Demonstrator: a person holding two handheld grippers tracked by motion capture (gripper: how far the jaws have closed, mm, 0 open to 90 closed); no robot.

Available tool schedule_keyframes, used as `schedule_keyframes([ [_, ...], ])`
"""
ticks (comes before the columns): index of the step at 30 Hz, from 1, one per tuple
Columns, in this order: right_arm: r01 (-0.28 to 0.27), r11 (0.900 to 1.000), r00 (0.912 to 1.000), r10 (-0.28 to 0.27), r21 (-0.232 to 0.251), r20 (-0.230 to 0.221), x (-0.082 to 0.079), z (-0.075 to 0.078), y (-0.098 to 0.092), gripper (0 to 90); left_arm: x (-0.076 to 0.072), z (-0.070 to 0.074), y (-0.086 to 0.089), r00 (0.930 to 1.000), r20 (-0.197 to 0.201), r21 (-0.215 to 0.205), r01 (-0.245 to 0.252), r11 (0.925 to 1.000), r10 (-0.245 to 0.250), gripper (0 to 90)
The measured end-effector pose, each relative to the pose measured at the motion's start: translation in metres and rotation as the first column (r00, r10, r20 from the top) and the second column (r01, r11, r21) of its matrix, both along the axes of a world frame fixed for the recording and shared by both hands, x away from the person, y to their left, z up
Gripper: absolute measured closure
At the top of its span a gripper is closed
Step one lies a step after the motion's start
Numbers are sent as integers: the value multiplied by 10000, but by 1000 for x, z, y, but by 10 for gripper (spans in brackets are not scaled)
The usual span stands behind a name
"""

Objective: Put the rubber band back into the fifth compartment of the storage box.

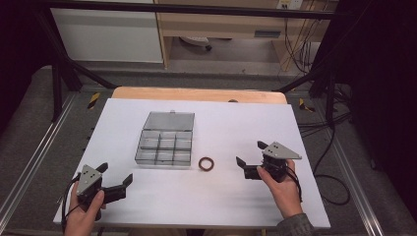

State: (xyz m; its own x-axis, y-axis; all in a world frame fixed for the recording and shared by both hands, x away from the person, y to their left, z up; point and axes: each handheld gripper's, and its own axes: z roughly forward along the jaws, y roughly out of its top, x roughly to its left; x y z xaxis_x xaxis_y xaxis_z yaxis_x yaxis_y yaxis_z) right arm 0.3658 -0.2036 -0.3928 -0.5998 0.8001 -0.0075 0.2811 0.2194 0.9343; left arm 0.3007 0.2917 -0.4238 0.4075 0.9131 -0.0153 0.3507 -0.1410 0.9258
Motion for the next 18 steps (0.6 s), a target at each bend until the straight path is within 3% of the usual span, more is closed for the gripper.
schedule_keyframes([
  [15,-301,9993,9993,296,-220,-235,16,6,27,30,-3,1,-3,9994,-53,154,328,9993,-328,44],
  [18,-378,9989,9988,369,-293,-315,20,6,31,33,-4,0,-3,9998,-44,99,186,9998,-185,45],
])
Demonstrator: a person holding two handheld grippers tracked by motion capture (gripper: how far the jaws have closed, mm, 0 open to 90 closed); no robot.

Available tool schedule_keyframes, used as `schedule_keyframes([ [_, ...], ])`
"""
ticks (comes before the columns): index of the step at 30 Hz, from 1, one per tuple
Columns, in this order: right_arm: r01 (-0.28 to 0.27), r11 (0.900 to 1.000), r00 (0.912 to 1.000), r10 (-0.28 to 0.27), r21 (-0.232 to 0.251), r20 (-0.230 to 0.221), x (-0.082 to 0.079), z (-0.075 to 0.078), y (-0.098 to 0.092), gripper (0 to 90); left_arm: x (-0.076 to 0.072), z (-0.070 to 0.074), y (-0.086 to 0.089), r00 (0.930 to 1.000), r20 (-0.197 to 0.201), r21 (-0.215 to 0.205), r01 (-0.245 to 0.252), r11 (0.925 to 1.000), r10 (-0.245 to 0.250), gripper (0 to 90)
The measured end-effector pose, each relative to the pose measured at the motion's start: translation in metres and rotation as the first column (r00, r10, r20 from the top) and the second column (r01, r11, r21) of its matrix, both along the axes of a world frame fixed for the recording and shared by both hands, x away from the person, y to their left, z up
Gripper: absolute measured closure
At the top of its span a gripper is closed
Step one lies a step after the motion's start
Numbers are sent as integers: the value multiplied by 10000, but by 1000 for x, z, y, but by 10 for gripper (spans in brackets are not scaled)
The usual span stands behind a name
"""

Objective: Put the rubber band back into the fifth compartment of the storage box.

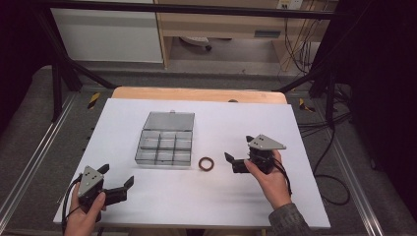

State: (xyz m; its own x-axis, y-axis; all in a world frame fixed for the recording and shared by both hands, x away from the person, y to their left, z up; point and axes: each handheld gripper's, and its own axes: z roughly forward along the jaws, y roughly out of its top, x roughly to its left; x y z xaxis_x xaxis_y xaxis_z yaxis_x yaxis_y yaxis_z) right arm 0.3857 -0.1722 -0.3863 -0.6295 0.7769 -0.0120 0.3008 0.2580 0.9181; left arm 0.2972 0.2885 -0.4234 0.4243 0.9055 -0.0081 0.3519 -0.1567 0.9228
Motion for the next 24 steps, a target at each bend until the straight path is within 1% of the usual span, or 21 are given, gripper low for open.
schedule_keyframes([
  [3,-97,9999,9999,97,-84,-42,5,1,6,33,-1,1,2,10000,14,38,-14,10000,14,46],
  [4,-120,9999,9999,119,-67,-90,7,1,8,34,-1,1,2,10000,23,15,-19,10000,19,46],
  [5,-187,9997,9997,185,-149,-161,9,2,11,35,-1,1,2,10000,23,9,-31,10000,31,46],
  [8,-243,9993,9996,239,-271,-152,11,2,15,38,-1,1,2,10000,33,8,-12,10000,12,45],
  [16,-234,9987,9995,224,-446,-229,23,-1,31,54,-2,1,0,9999,47,71,132,9999,-133,45],
  [18,-297,9982,9991,280,-520,-327,25,-2,36,54,-2,1,0,9999,56,90,136,9999,-136,45],
  [19,-386,9973,9986,362,-619,-393,27,-3,42,53,-2,1,0,9999,54,84,143,9999,-144,45],
  [22,-467,9965,9979,434,-696,-479,28,-5,47,54,-2,1,0,9999,64,80,135,9999,-136,45],
  [23,-561,9948,9969,511,-851,-605,29,-8,52,54,-2,1,0,9999,59,79,148,9999,-149,44],
  [24,-561,9948,9969,511,-851,-605,29,-8,52,54,-2,1,0,9999,61,87,156,9998,-156,44],
])
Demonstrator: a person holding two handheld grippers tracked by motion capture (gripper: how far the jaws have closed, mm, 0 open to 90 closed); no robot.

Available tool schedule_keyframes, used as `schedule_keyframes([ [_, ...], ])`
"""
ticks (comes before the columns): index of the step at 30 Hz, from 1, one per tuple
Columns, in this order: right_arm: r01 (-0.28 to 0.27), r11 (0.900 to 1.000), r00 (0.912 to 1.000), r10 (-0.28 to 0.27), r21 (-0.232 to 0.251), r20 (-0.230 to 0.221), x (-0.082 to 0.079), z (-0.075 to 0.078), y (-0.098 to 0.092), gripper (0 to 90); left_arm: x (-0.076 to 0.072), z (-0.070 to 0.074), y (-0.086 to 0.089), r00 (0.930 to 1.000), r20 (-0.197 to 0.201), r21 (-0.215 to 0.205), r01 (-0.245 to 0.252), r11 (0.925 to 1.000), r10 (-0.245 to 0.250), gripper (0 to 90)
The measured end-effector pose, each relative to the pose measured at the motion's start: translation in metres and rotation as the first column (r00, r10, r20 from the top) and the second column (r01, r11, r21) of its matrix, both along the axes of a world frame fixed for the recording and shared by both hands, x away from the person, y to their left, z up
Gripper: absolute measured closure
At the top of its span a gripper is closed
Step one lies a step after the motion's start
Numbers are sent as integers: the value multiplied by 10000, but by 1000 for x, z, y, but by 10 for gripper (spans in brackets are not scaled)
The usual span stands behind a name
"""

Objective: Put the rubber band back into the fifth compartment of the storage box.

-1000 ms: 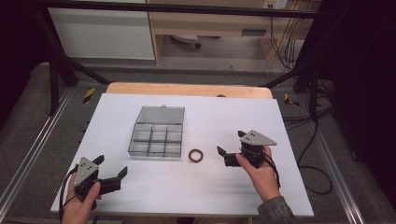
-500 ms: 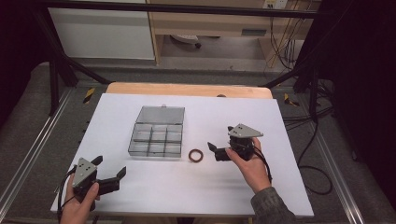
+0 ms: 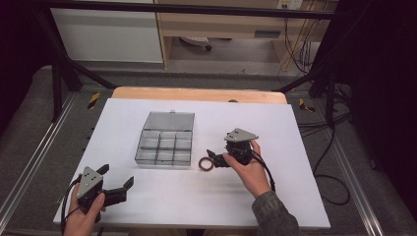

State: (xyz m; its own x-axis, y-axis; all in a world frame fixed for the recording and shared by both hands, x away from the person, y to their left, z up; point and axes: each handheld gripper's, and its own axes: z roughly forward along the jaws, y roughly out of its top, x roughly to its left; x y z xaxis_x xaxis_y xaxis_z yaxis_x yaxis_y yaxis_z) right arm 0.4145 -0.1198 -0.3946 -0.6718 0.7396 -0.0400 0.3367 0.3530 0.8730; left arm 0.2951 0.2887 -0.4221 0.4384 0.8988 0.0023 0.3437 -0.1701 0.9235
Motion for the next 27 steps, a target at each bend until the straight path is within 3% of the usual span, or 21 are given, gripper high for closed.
schedule_keyframes([
  [12,-473,9981,9957,439,-399,-819,3,-14,17,59,0,0,0,10000,7,29,46,10000,-46,45],
  [27,-281,9958,9806,106,-871,-1956,6,-34,23,54,-1,0,-1,10000,22,44,43,10000,-43,45],
])
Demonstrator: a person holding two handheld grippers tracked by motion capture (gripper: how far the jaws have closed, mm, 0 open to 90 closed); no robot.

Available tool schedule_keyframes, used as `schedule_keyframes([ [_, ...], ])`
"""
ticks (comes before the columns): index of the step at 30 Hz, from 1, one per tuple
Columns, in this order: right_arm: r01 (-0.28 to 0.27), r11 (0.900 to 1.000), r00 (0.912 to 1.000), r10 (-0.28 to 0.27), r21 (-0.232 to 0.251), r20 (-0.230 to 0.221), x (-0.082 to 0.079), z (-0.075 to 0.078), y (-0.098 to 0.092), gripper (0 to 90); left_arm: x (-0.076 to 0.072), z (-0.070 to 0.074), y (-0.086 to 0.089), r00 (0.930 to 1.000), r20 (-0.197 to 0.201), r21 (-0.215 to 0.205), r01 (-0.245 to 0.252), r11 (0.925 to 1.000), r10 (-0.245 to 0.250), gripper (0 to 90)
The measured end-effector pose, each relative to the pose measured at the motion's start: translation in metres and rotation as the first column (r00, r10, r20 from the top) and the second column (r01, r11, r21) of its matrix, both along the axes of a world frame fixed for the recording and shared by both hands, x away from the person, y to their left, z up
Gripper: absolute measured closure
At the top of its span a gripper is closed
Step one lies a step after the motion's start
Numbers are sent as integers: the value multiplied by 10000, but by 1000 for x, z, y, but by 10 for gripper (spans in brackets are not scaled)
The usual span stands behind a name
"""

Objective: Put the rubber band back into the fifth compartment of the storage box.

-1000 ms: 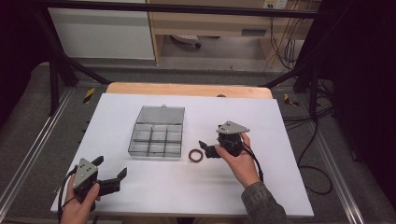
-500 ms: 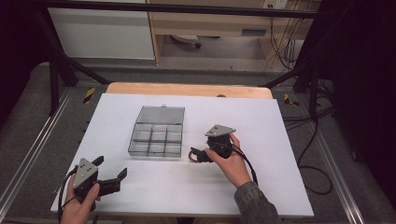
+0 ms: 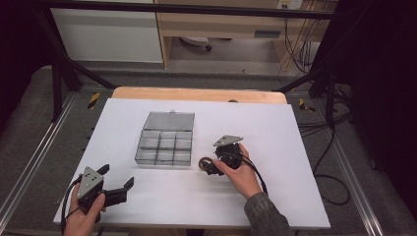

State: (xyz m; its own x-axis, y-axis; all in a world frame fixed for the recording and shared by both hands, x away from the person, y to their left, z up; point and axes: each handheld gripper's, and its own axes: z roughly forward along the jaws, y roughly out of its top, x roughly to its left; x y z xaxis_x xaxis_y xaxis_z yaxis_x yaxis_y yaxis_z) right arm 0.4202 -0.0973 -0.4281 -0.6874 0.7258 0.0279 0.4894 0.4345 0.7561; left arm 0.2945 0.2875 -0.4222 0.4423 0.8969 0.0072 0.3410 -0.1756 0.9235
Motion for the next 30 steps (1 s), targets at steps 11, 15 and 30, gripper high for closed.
schedule_keyframes([
  [11,252,9997,9991,-251,17,-341,-1,-8,3,107,0,0,-1,10000,23,109,56,9999,-57,45],
  [15,347,9994,9993,-346,93,-157,-5,-12,1,233,0,0,-1,10000,9,176,65,9998,-65,45],
  [30,231,9995,9996,-227,195,-196,-7,-25,-2,584,0,-1,-2,9999,-31,239,122,9996,-121,44],
])
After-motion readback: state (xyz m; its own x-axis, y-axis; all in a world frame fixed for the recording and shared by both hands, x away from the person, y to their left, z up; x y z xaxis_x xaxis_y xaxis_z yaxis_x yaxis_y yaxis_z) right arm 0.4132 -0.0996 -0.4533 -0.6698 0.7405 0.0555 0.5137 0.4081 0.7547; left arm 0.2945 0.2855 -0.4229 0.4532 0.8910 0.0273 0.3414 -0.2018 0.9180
